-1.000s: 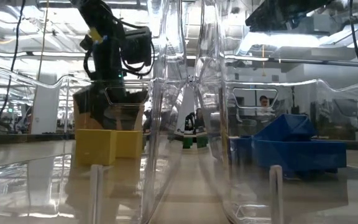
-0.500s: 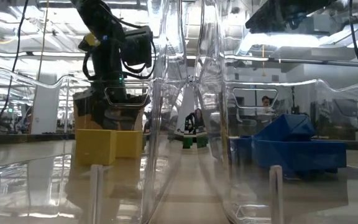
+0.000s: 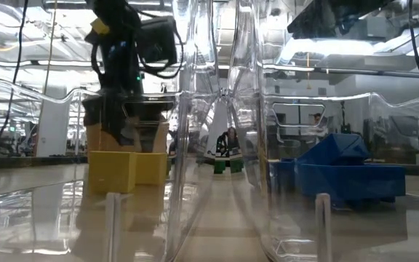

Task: Sort blocks
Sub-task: Put the yellow block into the left transparent bin, then put the green block into the blue bin, then put the blue game piece into the right transparent bin

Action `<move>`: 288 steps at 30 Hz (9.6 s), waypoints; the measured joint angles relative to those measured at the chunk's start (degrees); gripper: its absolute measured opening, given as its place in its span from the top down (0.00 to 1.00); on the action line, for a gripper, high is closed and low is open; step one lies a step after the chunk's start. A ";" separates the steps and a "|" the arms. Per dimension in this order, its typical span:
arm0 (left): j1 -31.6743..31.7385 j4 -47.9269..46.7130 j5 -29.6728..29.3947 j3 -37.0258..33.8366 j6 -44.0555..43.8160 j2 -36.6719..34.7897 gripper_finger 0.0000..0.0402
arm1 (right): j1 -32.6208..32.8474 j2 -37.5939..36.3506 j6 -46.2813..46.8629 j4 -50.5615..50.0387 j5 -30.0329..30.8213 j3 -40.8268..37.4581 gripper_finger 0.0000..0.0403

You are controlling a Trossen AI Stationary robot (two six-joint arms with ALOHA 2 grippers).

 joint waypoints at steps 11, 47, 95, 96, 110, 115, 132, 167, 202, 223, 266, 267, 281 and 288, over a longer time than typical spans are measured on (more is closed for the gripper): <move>-2.21 -2.02 -6.22 0.04 -3.05 -8.33 0.66 | 0.04 0.00 0.26 -0.04 -0.01 0.00 0.30; -31.72 18.37 6.44 4.95 -47.07 -4.35 0.65 | -0.50 0.00 2.91 -1.02 -0.05 0.00 0.30; -8.61 -14.16 6.80 29.97 -93.42 0.13 0.51 | 0.17 0.00 2.36 0.04 -0.16 0.00 0.30; -6.24 -14.49 8.24 29.88 -92.78 0.27 0.51 | 0.21 0.00 2.37 0.03 -0.16 0.00 0.30; 13.74 -13.08 19.80 29.90 -92.18 8.72 0.50 | 0.96 -0.02 1.95 -1.14 -0.05 -0.02 0.30; 12.92 -12.66 16.18 30.77 -89.76 13.71 0.46 | 0.80 -0.02 2.39 -1.86 -0.08 -0.02 0.30; 10.62 -7.50 12.05 33.31 -84.33 21.11 0.21 | 0.85 -0.02 2.40 -1.36 -0.08 -0.02 0.30; 11.23 -8.98 17.02 33.37 -81.61 25.52 0.51 | 1.33 -0.02 2.34 -1.03 -0.08 -0.02 0.30; 11.82 37.87 1.80 34.14 -78.32 20.18 0.63 | 1.22 0.00 2.79 -2.15 0.10 -0.02 0.30; 16.06 17.21 7.94 50.92 -94.15 34.30 0.59 | 5.08 -0.07 -2.16 2.11 7.95 0.00 0.30; 10.78 18.11 5.91 24.48 -113.78 15.27 0.25 | 22.25 -8.69 5.40 -10.25 27.16 0.00 0.30; 10.72 18.82 4.30 24.54 -113.95 15.36 0.22 | 22.76 -9.08 5.46 -10.49 27.16 0.00 0.30; 11.10 25.74 0.19 24.68 -118.24 21.19 0.07 | 23.32 -9.54 6.07 -11.99 27.33 0.00 0.30; 11.29 25.12 -0.74 26.41 -116.17 24.45 0.07 | 23.30 -9.69 6.03 -11.89 27.32 0.00 0.30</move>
